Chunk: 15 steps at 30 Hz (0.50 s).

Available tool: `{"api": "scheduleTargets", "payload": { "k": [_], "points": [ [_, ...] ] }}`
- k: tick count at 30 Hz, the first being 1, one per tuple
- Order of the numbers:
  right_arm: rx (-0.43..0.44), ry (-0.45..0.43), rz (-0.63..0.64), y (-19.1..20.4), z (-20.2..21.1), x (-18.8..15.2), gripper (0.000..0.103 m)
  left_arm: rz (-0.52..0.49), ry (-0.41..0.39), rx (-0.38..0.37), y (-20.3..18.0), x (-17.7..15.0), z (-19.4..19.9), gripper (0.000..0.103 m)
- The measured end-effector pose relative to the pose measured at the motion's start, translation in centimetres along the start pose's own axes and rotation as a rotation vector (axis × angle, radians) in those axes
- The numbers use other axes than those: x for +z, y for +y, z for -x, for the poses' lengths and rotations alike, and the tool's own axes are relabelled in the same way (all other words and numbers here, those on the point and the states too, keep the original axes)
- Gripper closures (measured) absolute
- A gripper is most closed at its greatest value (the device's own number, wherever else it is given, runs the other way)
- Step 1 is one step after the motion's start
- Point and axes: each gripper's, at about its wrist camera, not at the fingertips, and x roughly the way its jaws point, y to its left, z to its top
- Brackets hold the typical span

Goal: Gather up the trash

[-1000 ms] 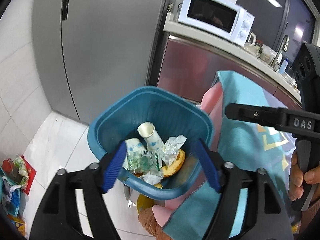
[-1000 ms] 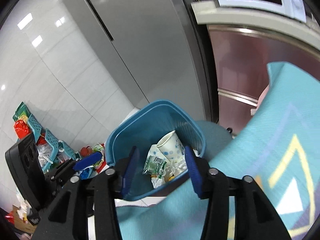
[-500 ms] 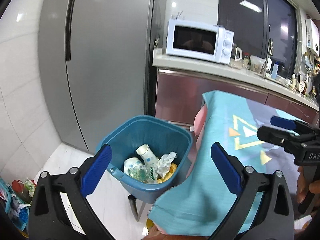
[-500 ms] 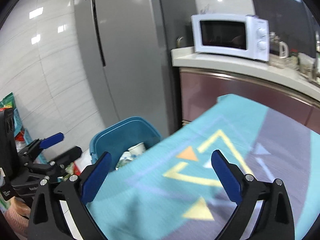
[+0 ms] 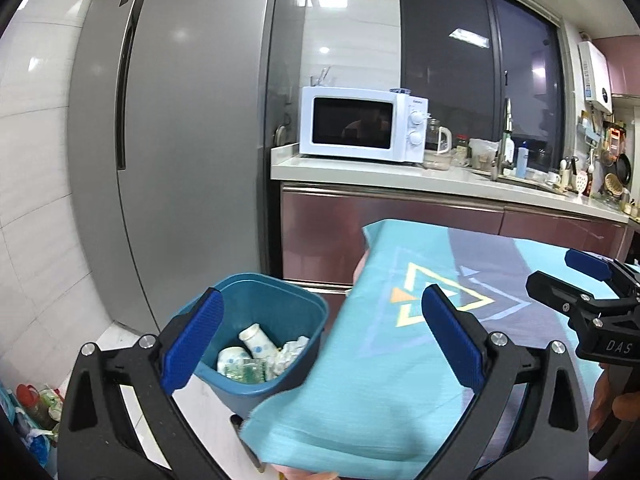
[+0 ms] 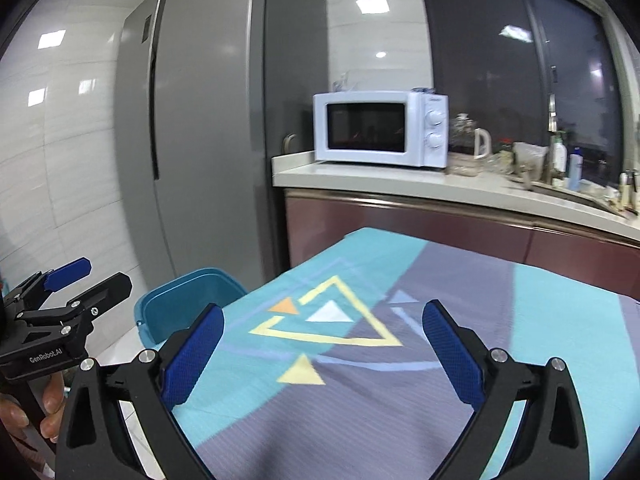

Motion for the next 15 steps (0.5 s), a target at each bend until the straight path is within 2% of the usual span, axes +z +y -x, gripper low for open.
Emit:
{"api": "scheduleTargets", "payload": {
  "k": [7, 15],
  "points": [
    [-0.080, -0.027, -0.035, -1.8, 2.5, -1.2, 0.007, -0.010, -0.022, -0.020, -1.8, -0.2, 0.8, 0.006],
    [-0.116, -0.041, -0.055, -2.6, 3.7, -1.8, 0.007, -0.015, -0.029, -0.025, -2.8, 0.0, 0.6, 0.006]
  ]
}}
